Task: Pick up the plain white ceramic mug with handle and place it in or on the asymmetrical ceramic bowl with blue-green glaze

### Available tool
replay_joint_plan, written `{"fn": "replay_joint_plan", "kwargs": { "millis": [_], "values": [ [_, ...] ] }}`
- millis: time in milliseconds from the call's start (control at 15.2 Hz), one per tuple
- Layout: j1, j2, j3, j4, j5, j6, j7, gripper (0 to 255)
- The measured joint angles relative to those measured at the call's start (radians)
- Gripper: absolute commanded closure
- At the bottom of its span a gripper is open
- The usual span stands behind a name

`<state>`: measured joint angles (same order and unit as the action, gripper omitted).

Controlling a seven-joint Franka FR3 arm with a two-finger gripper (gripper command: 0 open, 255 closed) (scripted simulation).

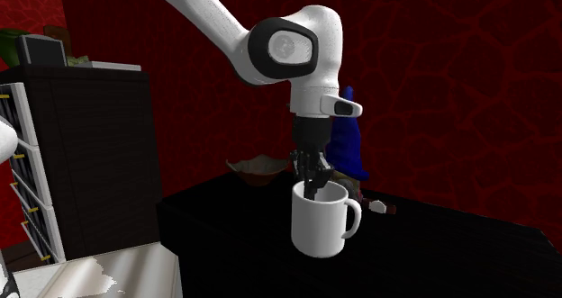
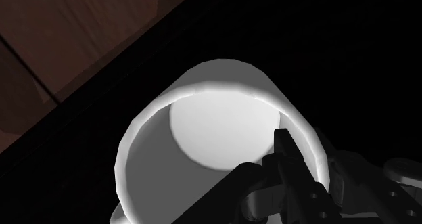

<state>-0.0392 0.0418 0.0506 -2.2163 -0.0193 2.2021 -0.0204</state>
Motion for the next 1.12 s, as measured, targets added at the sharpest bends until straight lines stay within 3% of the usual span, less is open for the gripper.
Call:
{"fn": "replay_joint_plan", "kwargs": {
  "millis": [1122],
  "values": [
    [0.000,-0.098,0.000,0.119,0.008,-0.217,-0.006,255]
  ]
}}
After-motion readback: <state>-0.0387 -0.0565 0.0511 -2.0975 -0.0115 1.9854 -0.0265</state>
